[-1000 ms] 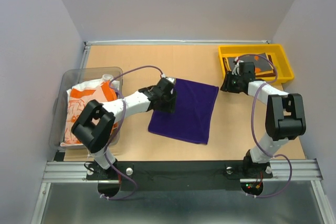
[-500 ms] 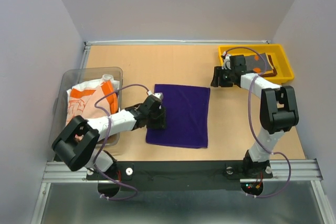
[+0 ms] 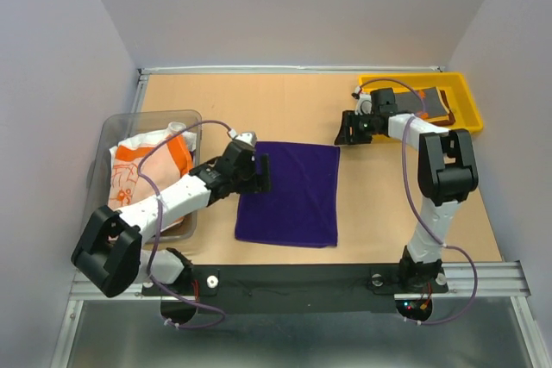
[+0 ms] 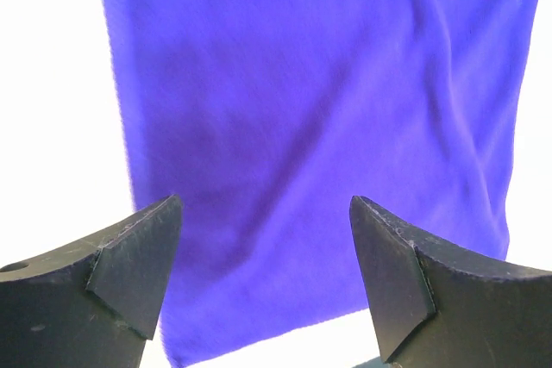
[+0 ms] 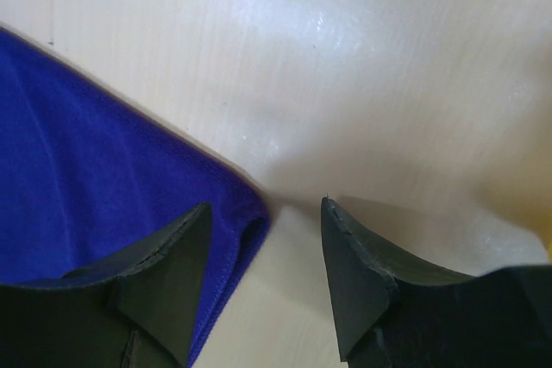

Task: Fold and stack the towels
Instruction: Fold the towel

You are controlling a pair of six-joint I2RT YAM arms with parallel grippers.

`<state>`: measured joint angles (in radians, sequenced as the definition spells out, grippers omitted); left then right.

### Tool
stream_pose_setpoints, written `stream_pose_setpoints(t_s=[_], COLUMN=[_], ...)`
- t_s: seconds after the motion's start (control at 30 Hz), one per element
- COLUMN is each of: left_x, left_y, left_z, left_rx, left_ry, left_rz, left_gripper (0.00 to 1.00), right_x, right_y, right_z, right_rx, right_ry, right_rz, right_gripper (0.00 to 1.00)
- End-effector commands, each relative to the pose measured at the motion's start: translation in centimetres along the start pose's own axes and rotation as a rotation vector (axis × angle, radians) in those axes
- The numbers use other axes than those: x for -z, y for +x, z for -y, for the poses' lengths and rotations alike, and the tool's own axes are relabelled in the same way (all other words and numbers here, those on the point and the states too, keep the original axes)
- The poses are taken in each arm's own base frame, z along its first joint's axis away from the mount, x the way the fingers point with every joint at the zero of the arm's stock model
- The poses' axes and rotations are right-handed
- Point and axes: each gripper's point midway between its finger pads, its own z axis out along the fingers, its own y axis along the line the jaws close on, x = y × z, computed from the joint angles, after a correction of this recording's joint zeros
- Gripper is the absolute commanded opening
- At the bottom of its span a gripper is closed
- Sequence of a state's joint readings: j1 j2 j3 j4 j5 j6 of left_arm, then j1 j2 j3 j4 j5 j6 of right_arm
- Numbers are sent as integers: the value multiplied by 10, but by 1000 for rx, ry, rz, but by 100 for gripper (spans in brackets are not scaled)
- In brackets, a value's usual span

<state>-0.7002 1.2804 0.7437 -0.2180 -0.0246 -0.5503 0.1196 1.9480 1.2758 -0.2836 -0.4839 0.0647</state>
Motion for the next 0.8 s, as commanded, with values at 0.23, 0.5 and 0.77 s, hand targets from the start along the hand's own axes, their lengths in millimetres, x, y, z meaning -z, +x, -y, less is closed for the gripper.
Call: stream_pose_setpoints(t_s=[0.23,0.5,0.77], left_x=[2,-7,-18], left_y=[-87,-118,-161], left_z=[-39,-51,-54], left_rx=[-66,-103,-130], left_ry=[-109,-153,-171], left_rz=[175,187,211], left_gripper=[87,87,87], right_x=[-13,-24,-30], right_y=[-1,25,53], right_z=[-6,-9,3], right_rx=[-25,-35,-68], right_ry=[-32,-37,17], right_rz=[-14,-78,-141], right_gripper=[56,46,41])
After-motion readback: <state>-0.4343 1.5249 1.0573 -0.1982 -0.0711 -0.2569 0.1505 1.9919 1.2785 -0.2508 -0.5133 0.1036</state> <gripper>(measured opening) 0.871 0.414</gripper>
